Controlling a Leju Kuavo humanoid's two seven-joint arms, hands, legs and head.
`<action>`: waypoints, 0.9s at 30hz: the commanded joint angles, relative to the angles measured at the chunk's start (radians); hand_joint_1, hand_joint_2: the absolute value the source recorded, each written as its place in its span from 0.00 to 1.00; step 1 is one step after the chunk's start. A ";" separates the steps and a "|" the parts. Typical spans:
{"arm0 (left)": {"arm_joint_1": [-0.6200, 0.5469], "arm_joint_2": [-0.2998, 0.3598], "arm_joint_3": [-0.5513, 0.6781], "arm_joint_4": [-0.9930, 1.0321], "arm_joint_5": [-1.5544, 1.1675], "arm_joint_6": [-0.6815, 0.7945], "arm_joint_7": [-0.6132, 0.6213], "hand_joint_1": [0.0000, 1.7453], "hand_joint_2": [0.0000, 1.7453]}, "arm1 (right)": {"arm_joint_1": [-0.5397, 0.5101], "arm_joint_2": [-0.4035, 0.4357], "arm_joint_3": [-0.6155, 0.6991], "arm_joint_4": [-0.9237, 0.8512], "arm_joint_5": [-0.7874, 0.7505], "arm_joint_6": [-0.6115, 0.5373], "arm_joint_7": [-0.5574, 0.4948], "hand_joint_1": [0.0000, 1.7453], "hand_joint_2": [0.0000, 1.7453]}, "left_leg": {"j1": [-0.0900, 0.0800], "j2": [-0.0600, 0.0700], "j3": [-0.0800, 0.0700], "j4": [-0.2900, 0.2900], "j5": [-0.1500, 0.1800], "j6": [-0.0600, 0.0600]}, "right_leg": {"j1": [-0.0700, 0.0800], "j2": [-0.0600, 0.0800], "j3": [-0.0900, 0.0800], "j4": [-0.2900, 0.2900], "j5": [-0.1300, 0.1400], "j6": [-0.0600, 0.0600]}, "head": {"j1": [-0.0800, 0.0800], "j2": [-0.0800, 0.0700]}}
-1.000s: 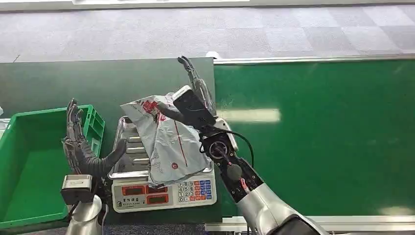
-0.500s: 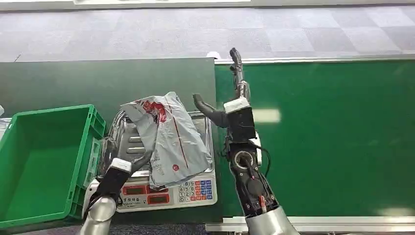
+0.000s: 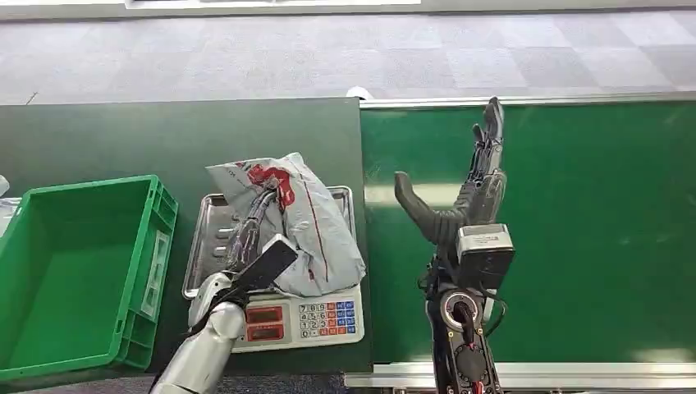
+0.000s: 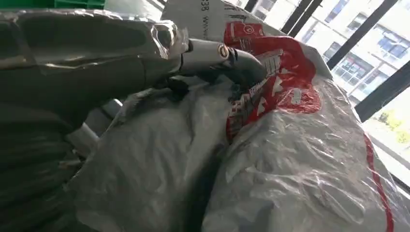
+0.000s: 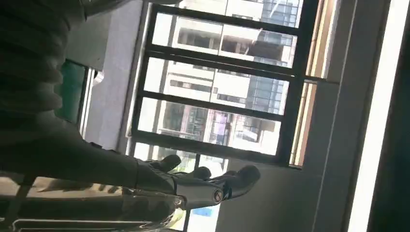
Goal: Moved the parcel from conveyor to table for the left to box.
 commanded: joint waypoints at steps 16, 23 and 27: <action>-0.046 0.004 0.015 0.131 0.092 0.016 -0.105 0.96 1.00 | -0.001 0.023 0.002 0.039 -0.007 0.024 0.003 0.00 1.00 | 0.000 0.002 0.004 -0.002 0.000 0.001 | 0.000 0.003 0.004 -0.002 0.001 0.000 | 0.000 0.000; 0.100 -0.003 -0.019 -0.250 0.276 -0.039 -0.207 0.97 1.00 | 0.027 0.011 0.002 0.057 0.013 0.003 -0.006 0.00 1.00 | 0.001 0.002 0.002 0.000 -0.001 0.000 | 0.001 0.002 0.002 -0.001 0.000 0.000 | 0.000 0.000; 0.100 -0.003 -0.019 -0.250 0.276 -0.039 -0.207 0.97 1.00 | 0.027 0.011 0.002 0.057 0.013 0.003 -0.006 0.00 1.00 | 0.000 0.001 0.000 -0.001 -0.001 0.000 | 0.000 0.002 0.000 -0.001 0.000 0.000 | -0.001 0.000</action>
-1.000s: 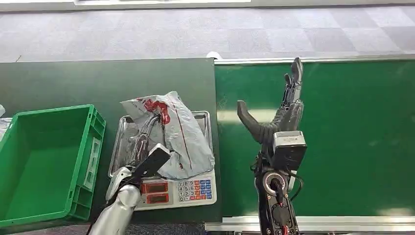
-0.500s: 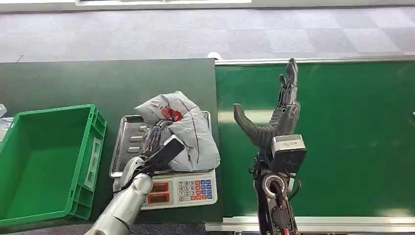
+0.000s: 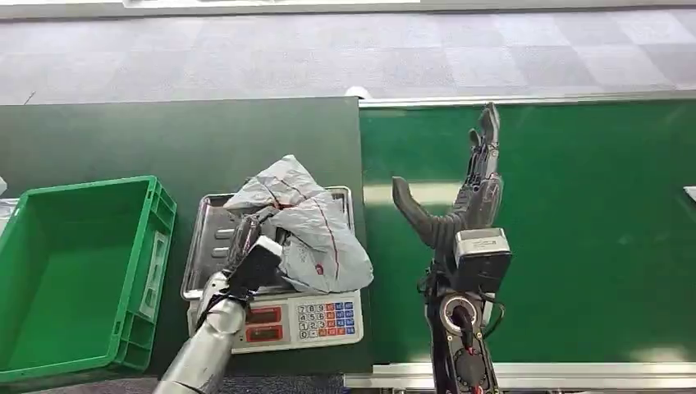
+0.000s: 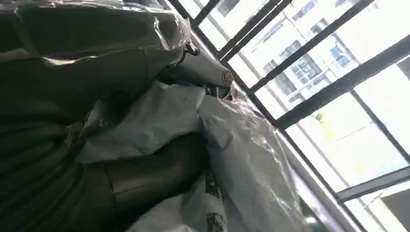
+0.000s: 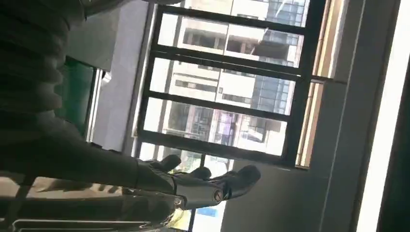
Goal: Moved the parcel from conveyor to table for the left to box.
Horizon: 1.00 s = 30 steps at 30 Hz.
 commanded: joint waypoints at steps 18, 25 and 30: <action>0.293 0.027 0.084 -0.936 -0.035 0.532 -0.210 1.00 1.00 | 0.016 0.001 -0.120 0.524 0.020 0.013 -0.092 0.00 1.00 | 0.002 0.002 -0.001 0.000 -0.002 -0.001 | 0.002 0.003 0.000 -0.001 -0.001 0.000 | 0.000 0.000; 0.262 0.096 0.252 -0.883 0.146 0.532 -0.210 0.99 1.00 | -0.015 0.006 -0.120 0.590 0.031 0.016 -0.075 0.00 1.00 | 0.001 0.004 0.001 -0.003 -0.001 -0.001 | 0.001 0.005 0.000 -0.002 0.000 0.000 | 0.000 0.000; 0.215 0.171 0.398 -0.697 0.243 0.532 -0.199 0.99 1.00 | -0.021 0.002 -0.118 0.620 0.018 0.019 -0.089 0.00 1.00 | 0.000 0.003 0.002 -0.004 0.000 -0.001 | 0.001 0.004 0.001 -0.002 0.000 -0.001 | 0.000 0.000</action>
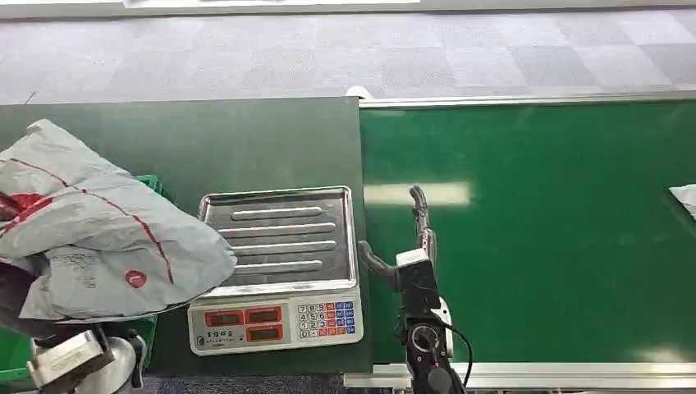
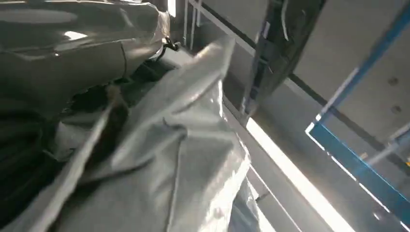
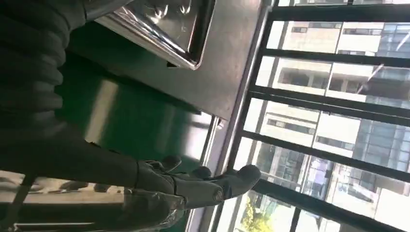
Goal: Moved the parcel from conveyor to table for the left to box.
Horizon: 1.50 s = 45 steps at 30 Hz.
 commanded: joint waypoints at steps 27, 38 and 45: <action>-0.306 0.176 0.426 0.629 -0.059 -0.171 0.218 0.00 1.00 | -0.021 -0.019 -0.066 0.123 -0.012 0.001 0.004 0.00 1.00 | 0.000 0.000 0.000 -0.001 0.001 0.000 | 0.000 0.000 -0.001 -0.001 0.001 -0.001 | 0.000 0.000; -0.347 0.192 0.429 0.672 -0.025 -0.182 0.197 0.00 1.00 | -0.009 -0.021 -0.080 0.101 -0.011 -0.007 0.015 0.00 1.00 | 0.001 -0.001 0.000 0.000 0.001 0.000 | 0.001 0.000 0.000 -0.001 0.000 -0.001 | 0.000 0.000; -0.381 0.248 0.399 0.767 0.080 -0.517 0.273 0.00 1.00 | -0.001 -0.034 -0.092 0.096 -0.020 -0.004 0.020 0.00 1.00 | 0.001 -0.002 0.001 -0.001 0.001 0.000 | 0.001 0.000 0.001 -0.002 0.001 -0.001 | 0.000 0.000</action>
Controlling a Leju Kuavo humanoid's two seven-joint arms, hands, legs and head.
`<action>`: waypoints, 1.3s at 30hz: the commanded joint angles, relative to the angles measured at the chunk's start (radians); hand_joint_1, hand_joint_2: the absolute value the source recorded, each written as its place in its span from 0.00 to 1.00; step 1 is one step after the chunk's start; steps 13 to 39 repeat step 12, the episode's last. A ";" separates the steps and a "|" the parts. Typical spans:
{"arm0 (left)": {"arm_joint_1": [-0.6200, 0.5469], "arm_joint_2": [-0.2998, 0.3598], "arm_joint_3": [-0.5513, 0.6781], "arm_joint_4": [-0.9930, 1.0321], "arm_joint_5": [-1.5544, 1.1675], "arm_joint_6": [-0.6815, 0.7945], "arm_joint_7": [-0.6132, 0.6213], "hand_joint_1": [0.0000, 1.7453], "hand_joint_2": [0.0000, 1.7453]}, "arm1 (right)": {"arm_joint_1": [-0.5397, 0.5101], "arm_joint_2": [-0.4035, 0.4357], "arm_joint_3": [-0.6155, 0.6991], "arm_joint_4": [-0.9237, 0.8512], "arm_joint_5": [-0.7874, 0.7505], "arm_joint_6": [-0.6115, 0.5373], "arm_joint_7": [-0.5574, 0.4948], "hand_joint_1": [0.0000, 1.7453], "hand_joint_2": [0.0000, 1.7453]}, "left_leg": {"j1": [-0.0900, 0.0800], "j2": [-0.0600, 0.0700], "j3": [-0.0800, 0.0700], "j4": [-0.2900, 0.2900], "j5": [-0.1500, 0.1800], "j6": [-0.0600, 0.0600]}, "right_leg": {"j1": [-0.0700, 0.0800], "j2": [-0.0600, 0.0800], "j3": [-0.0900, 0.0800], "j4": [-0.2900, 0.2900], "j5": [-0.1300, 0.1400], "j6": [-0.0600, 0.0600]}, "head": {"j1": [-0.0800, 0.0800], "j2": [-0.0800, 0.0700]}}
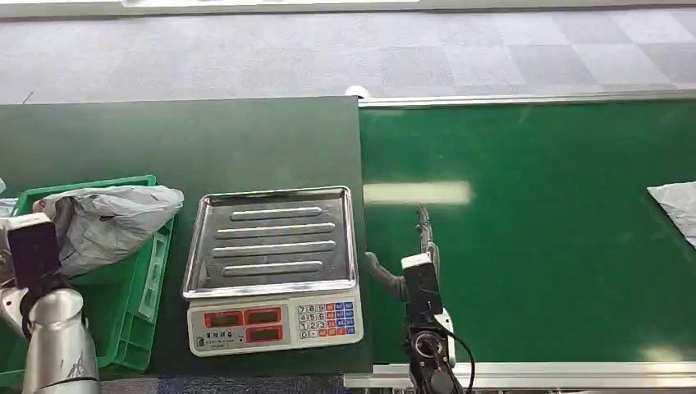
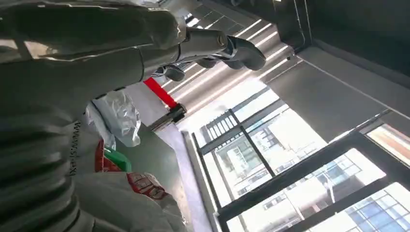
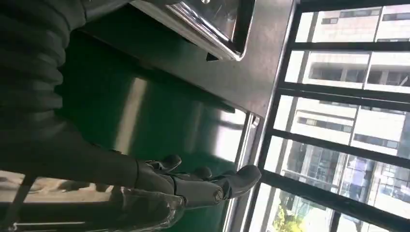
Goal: Moved the parcel from conveyor to table for the left to box.
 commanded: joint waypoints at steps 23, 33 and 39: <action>-0.238 0.166 -0.069 0.478 -0.121 -0.571 0.166 0.00 1.00 | -0.011 -0.025 -0.059 0.013 0.005 0.029 0.003 0.00 1.00 | 0.000 0.000 0.001 -0.001 0.002 -0.001 | 0.000 -0.001 0.001 0.000 0.001 -0.002 | 0.000 0.000; -0.238 0.166 -0.069 0.478 -0.121 -0.571 0.166 0.00 1.00 | -0.011 -0.025 -0.059 0.013 0.005 0.029 0.003 0.00 1.00 | 0.000 0.000 0.001 -0.001 0.002 -0.001 | 0.000 -0.001 0.001 0.000 0.001 -0.002 | 0.000 0.000; -0.238 0.166 -0.069 0.478 -0.121 -0.571 0.166 0.00 1.00 | -0.011 -0.025 -0.059 0.013 0.005 0.029 0.003 0.00 1.00 | 0.000 0.000 0.001 -0.001 0.002 -0.001 | 0.000 -0.001 0.001 0.000 0.001 -0.002 | 0.000 0.000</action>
